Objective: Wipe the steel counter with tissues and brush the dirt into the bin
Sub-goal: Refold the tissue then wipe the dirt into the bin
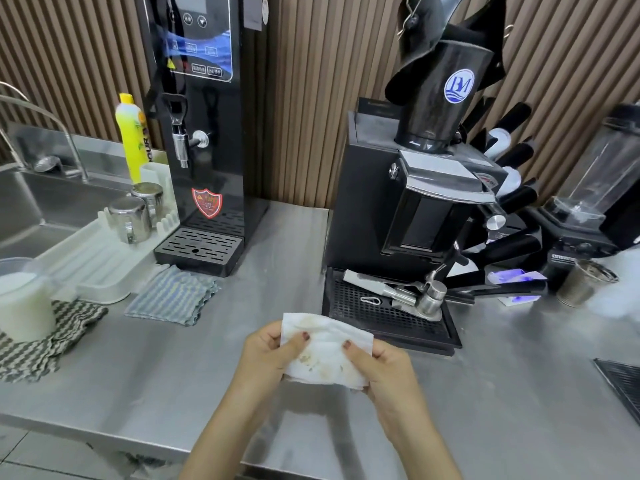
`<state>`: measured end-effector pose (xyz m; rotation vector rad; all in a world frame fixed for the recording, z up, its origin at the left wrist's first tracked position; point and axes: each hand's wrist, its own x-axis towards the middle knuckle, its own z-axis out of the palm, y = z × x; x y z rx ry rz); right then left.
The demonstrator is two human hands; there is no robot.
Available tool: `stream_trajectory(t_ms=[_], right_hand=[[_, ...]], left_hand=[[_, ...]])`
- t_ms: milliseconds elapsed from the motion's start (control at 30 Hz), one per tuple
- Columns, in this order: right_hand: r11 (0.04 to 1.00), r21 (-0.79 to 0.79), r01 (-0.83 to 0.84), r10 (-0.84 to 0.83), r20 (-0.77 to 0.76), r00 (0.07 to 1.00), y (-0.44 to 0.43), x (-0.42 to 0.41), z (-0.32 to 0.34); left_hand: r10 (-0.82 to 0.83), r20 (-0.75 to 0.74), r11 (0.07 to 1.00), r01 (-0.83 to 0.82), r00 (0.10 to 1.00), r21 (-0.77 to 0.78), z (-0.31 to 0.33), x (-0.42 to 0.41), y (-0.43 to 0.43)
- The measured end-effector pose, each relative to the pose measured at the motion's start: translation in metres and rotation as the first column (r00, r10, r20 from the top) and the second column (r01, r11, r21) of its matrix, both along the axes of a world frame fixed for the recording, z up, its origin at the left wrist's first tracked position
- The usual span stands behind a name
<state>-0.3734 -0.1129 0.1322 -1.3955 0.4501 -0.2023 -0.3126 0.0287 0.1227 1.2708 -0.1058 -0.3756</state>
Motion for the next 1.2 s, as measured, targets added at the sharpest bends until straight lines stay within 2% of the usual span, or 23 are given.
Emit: stream_trajectory(t_ms=[233,433,733,1200], right_hand=[[0.998,0.064,0.009,-0.013,0.055,0.998,0.006,0.005,-0.004],[0.997,0.071,0.013,-0.020,0.090,0.996,0.009,0.005,-0.001],[0.994,0.109,0.028,-0.044,0.148,0.988,0.009,0.003,0.000],[0.995,0.087,0.047,-0.058,0.125,0.991,0.013,-0.002,0.003]], left_hand=[[-0.007,0.007,1.000,0.007,1.000,0.012,-0.004,0.004,0.006],[-0.014,-0.022,0.999,0.013,1.000,-0.039,-0.002,0.008,0.010],[-0.084,0.056,0.996,0.085,0.995,-0.020,-0.001,0.006,0.011],[-0.105,0.183,0.994,0.104,0.978,0.017,0.004,0.001,0.018]])
